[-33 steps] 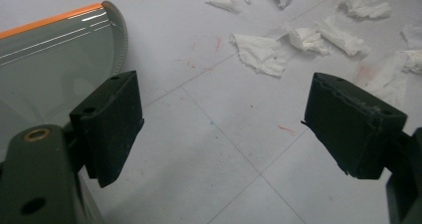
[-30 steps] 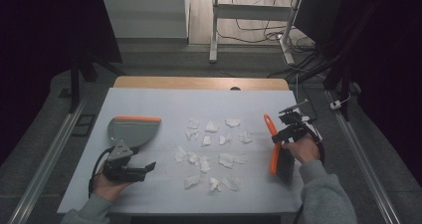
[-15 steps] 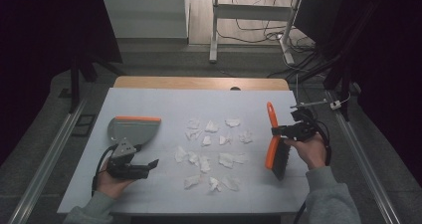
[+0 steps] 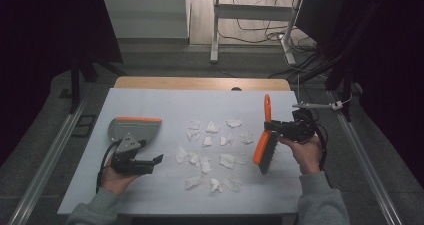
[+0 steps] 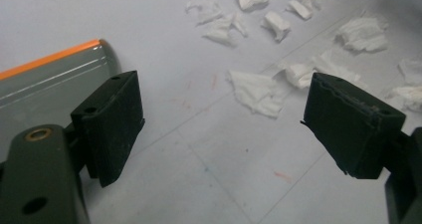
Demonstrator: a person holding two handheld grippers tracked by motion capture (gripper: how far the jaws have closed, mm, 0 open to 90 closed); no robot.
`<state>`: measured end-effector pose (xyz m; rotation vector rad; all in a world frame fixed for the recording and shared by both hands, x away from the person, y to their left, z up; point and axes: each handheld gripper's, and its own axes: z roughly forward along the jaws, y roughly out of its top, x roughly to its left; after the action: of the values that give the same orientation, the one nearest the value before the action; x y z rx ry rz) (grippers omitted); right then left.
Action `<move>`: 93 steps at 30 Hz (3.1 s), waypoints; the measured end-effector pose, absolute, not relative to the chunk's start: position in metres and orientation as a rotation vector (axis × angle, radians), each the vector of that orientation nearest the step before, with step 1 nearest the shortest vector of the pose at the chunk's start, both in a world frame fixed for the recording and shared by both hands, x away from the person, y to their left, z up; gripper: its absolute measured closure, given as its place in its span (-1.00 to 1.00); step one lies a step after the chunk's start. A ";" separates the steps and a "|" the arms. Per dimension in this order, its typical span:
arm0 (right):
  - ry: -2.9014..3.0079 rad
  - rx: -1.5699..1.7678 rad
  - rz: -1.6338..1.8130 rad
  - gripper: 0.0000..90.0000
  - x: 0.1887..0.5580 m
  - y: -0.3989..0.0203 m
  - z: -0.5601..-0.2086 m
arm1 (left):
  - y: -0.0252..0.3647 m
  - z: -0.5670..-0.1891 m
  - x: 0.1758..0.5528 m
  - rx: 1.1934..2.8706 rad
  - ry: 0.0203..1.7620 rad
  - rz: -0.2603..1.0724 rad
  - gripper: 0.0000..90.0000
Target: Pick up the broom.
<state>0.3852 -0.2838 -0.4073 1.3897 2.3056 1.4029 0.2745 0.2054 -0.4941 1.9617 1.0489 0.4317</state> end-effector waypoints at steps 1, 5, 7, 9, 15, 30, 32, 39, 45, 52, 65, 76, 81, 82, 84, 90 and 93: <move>2.294 1.371 1.426 0.58 0.384 -0.281 -0.407 | 0.203 -0.493 0.276 1.961 1.045 0.432 -0.63; 2.317 1.330 1.504 0.58 0.385 -0.265 -0.405 | 0.194 -0.487 0.279 1.964 1.023 0.432 -0.63; 2.319 1.305 1.529 0.58 0.385 -0.258 -0.405 | 0.191 -0.484 0.280 1.971 1.010 0.434 -0.63; 2.324 1.285 1.562 0.58 0.384 -0.251 -0.406 | 0.188 -0.481 0.279 1.969 1.002 0.433 -0.63; 2.314 1.240 1.649 0.58 0.383 -0.235 -0.408 | 0.171 -0.473 0.277 1.971 0.953 0.400 -0.63; 2.180 1.247 1.756 0.58 0.374 -0.210 -0.411 | 0.116 -0.448 0.287 1.978 0.800 0.327 -0.62; 2.170 1.257 1.764 0.58 0.374 -0.206 -0.414 | 0.109 -0.448 0.287 1.977 0.784 0.310 -0.62; 2.161 1.259 1.769 0.58 0.372 -0.191 -0.420 | 0.083 -0.455 0.286 2.009 0.737 0.274 -0.62; 2.126 1.270 1.780 0.58 0.368 -0.182 -0.426 | 0.065 -0.467 0.291 2.021 0.737 0.270 -0.57; 2.092 1.300 1.821 0.58 0.364 -0.175 -0.432 | 0.049 -0.486 0.299 1.968 0.789 0.304 -0.34; 2.082 1.311 1.884 0.58 0.355 -0.167 -0.432 | 0.053 -0.491 0.306 1.915 0.835 0.358 0.74; 2.116 1.258 1.898 0.50 0.355 -0.164 -0.432 | 0.069 -0.482 0.309 1.989 0.795 0.370 0.79; 2.140 1.143 1.849 0.18 0.354 -0.166 -0.425 | 0.080 -0.476 0.311 2.023 0.788 0.373 0.79; 2.142 1.116 1.833 0.11 0.353 -0.168 -0.424 | 0.083 -0.474 0.311 2.039 0.787 0.374 0.79; 2.169 1.061 1.787 0.01 0.353 -0.171 -0.421 | 0.091 -0.468 0.312 2.080 0.774 0.368 0.79; 2.256 0.918 1.641 -0.16 0.351 -0.179 -0.417 | 0.100 -0.465 0.315 2.152 0.757 0.364 0.79; 2.285 0.885 1.607 -0.22 0.350 -0.183 -0.417 | 0.102 -0.464 0.316 2.194 0.745 0.355 0.79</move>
<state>0.3503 -0.1834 -0.4169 0.8854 2.2847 1.6068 0.3159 0.1016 -0.4637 2.1939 0.7447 0.3554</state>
